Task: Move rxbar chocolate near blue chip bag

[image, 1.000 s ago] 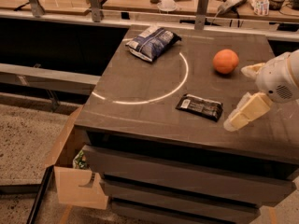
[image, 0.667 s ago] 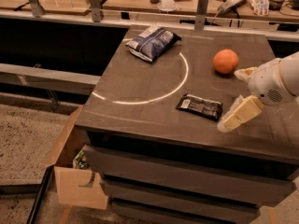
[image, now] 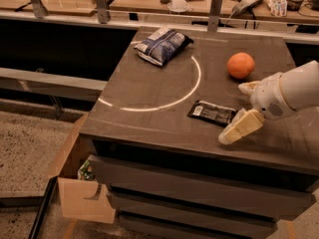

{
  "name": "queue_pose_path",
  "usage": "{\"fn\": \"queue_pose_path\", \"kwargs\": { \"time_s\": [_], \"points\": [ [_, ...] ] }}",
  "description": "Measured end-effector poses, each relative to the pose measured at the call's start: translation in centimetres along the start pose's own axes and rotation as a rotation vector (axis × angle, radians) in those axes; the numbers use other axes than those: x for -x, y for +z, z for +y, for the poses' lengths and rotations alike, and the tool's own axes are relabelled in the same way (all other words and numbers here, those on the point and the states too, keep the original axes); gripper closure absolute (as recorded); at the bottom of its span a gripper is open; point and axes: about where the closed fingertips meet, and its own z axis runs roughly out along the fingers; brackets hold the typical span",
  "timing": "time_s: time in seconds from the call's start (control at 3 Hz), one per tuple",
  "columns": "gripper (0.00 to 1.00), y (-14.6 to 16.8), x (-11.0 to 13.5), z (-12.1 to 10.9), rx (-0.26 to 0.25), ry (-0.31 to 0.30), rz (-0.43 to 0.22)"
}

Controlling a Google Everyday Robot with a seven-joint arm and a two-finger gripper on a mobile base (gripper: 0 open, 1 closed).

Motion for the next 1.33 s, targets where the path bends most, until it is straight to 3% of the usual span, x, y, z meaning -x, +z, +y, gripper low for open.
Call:
{"fn": "queue_pose_path", "kwargs": {
  "time_s": [0.67,1.0,1.33],
  "points": [
    [0.43,0.92,0.5,-0.09,0.011,0.028,0.045],
    [0.74,0.93,0.91,-0.27,0.017,0.033,0.056],
    [0.97,0.96,1.0,-0.17,0.018,0.031,0.056]
  ]
}}
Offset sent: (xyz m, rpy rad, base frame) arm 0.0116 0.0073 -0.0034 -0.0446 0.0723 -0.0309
